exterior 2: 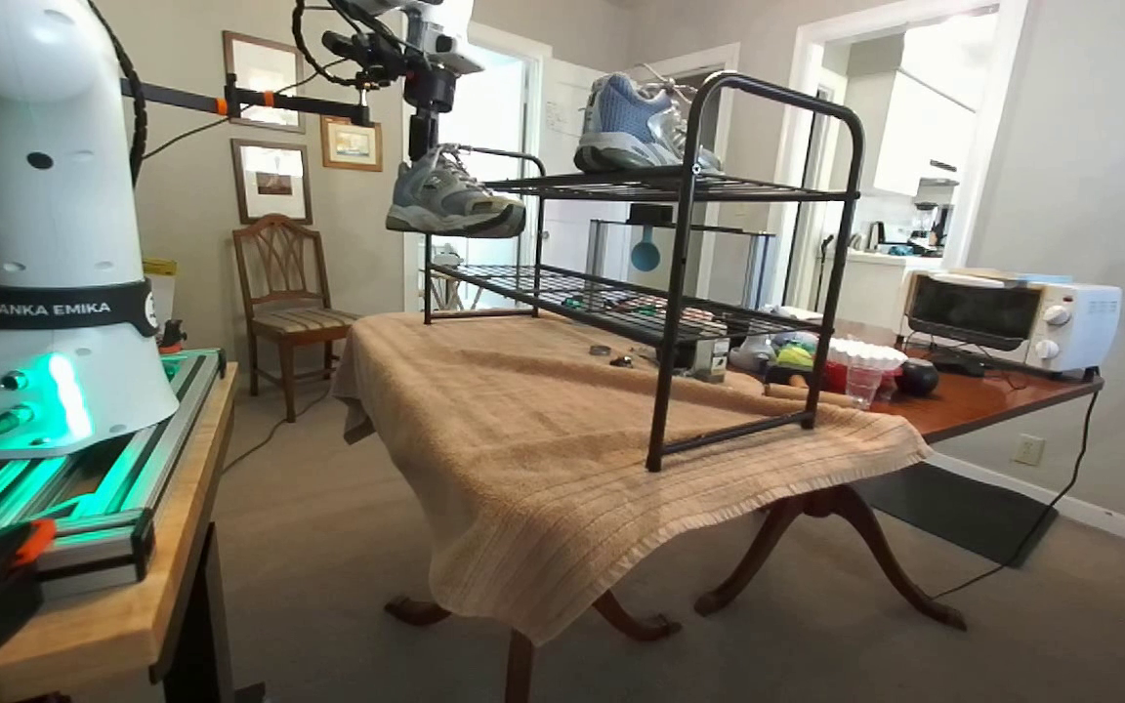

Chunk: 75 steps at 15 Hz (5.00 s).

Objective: Place the left sneaker on the topmost shelf.

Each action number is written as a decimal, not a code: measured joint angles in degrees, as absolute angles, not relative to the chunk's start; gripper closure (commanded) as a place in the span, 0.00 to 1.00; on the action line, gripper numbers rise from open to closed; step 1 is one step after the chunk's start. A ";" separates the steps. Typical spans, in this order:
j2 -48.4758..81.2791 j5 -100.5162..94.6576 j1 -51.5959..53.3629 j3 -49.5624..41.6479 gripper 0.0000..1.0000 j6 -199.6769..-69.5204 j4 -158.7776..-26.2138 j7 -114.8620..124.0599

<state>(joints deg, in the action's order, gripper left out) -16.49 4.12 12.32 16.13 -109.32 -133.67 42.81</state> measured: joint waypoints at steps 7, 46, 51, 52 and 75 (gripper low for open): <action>-20.55 4.24 13.35 16.26 0.97 -101.39 -131.07 29.58; -23.43 -11.36 13.64 -0.25 0.97 -108.78 -126.71 -47.11; -21.11 -10.98 12.97 -0.35 0.63 -111.24 -126.67 -49.77; -20.76 -10.83 12.82 -0.34 0.61 -111.39 -126.61 -49.98; -25.59 -10.08 7.50 5.47 0.00 -108.54 -122.85 -7.62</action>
